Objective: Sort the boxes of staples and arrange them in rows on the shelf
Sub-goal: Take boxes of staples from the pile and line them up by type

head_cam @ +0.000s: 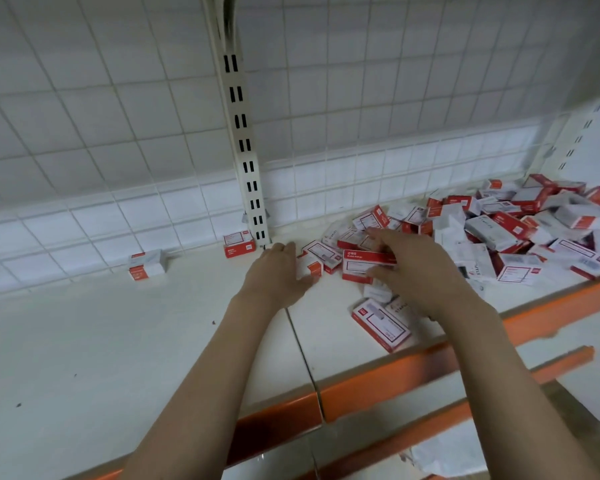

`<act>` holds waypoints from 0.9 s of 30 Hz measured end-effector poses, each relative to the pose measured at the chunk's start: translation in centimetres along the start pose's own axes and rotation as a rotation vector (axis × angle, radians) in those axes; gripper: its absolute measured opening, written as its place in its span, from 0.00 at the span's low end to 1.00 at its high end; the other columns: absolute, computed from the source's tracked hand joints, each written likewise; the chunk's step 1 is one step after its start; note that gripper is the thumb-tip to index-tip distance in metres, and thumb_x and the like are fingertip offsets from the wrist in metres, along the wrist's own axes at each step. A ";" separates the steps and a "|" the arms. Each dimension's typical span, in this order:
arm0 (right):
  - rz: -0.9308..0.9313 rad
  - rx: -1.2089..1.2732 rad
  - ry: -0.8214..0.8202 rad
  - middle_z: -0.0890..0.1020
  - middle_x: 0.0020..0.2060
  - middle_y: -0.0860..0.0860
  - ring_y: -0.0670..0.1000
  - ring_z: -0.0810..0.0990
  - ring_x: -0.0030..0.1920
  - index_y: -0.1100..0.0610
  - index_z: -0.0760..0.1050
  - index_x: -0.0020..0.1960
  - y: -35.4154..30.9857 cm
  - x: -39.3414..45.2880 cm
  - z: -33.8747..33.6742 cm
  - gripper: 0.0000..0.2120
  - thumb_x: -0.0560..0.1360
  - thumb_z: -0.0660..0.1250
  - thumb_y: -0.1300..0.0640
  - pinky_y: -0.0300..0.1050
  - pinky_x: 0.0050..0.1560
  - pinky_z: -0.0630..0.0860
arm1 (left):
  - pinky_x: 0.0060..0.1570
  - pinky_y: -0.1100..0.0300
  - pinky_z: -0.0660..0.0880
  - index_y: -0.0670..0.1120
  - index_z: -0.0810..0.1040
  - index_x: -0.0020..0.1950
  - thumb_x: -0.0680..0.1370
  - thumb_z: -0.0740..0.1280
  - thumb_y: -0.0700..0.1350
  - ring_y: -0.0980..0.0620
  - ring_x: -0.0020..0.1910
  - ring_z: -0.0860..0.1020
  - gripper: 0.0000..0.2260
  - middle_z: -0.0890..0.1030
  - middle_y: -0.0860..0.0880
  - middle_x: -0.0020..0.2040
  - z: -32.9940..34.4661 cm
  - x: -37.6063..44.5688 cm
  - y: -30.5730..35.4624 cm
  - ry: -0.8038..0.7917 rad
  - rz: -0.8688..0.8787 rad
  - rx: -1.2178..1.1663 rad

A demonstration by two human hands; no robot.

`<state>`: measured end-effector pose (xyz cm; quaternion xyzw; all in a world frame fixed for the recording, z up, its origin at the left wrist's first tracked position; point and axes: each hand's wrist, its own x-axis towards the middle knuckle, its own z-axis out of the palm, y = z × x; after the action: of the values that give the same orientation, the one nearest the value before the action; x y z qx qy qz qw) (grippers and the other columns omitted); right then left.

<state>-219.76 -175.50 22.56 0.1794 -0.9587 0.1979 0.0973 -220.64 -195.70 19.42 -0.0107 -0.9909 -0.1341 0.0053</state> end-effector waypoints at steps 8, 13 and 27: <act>0.016 0.035 0.004 0.80 0.46 0.48 0.51 0.77 0.47 0.53 0.73 0.49 0.8 -1.4 0.3 0.07 0.72 0.68 0.55 0.48 0.48 0.74 | 0.61 0.51 0.65 0.45 0.65 0.68 0.74 0.62 0.64 0.45 0.63 0.69 0.30 0.70 0.46 0.63 1.5 1.9 0.3 0.032 -0.004 0.142; 0.001 0.038 -0.015 0.79 0.45 0.47 0.48 0.76 0.47 0.53 0.73 0.49 0.2 -1.3 0.7 0.07 0.73 0.68 0.56 0.43 0.46 0.72 | 0.60 0.52 0.63 0.46 0.71 0.63 0.77 0.59 0.59 0.46 0.61 0.70 0.21 0.73 0.47 0.59 2.4 1.8 0.4 0.105 -0.009 0.162; -0.164 0.107 -0.028 0.72 0.34 0.42 0.47 0.72 0.39 0.51 0.69 0.43 -4.6 1.3 3.1 0.08 0.72 0.68 0.55 0.43 0.38 0.65 | 0.41 0.58 0.68 0.44 0.69 0.60 0.75 0.67 0.49 0.45 0.49 0.76 0.17 0.78 0.47 0.50 -1.9 -5.5 -3.4 0.474 -0.128 -0.302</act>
<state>-219.56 -181.13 21.63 0.2650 -0.9302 0.2375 0.0902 -215.19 -199.61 20.26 0.0830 -0.9295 -0.2789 0.2265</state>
